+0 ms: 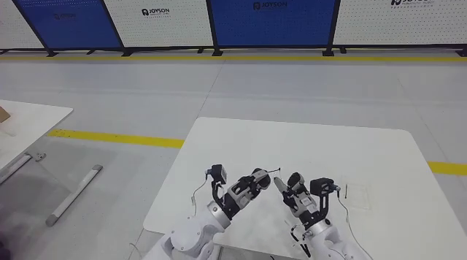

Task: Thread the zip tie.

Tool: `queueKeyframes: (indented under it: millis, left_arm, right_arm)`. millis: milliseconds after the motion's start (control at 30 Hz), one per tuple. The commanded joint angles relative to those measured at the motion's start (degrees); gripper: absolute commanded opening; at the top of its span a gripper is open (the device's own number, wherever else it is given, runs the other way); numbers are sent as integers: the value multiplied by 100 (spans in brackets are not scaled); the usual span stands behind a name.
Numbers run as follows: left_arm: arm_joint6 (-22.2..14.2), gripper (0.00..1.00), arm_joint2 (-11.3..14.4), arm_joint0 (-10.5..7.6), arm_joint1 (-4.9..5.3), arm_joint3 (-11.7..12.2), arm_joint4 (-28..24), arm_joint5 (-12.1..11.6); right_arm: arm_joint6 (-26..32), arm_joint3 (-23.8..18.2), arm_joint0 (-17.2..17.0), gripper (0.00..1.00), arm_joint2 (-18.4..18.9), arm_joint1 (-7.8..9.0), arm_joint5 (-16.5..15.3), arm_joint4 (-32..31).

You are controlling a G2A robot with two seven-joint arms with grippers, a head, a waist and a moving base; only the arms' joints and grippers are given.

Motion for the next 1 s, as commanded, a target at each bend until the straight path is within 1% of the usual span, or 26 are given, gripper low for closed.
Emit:
queueKeyframes:
  millis: [0,100,233,267,333,433,467,533,567,600,700,733,767,833,967]
  left_arm:
    - [20,0,-11,-33,-3,17,-78,43]
    - [57,0,-29,-47,-4,25,-130,58]
    - [285,0,-68,-55,-13,36,-120,18]
    - [358,0,-72,-68,-17,55,-122,31]
    - [449,0,-87,-102,-23,84,-153,91]
    - [533,0,-105,-165,-32,161,-243,190]
    - [552,0,-112,-188,-35,204,-257,213]
    - [577,0,-111,-215,-38,274,-249,228]
    - [593,0,-108,-227,-40,320,-236,237]
    - [603,0,-93,-245,-42,388,-197,248]
    - [640,0,-49,-265,-50,537,-123,214]
    - [665,0,-36,-271,-55,607,-115,184]
    - [686,0,-32,-277,-59,661,-132,169]
    - [772,0,-56,-296,-72,800,-265,125]
    - [935,0,-164,-333,-93,1017,-567,8]
  right_arm:
    - [-4,-13,-30,100,27,9,-40,15]
    - [-109,-13,-61,100,56,13,-94,65]
    - [-715,-134,-252,100,172,22,-285,204]
    - [-946,-219,-369,100,239,36,-417,231]
    - [-1217,-359,-571,100,356,68,-630,185]
    - [-1675,-797,-1021,100,586,155,-665,120]
    - [-1860,-968,-1217,100,711,201,-665,139]
    - [-2112,-1214,-1504,100,857,272,-665,249]
    - [-2221,-1331,-1634,100,920,311,-665,381]
    - [-2338,-1480,-1802,100,1005,365,-665,739]
    - [-2460,-1723,-2067,100,1268,501,-665,1610]
    - [-2418,-1823,-2157,100,1393,564,-665,1981]
    - [-2374,-1885,-2215,100,1491,612,-665,2205]
    - [-2383,-1976,-2383,100,1751,704,-665,2767]
    - [-2313,-2116,-2663,100,2107,835,-665,3402]
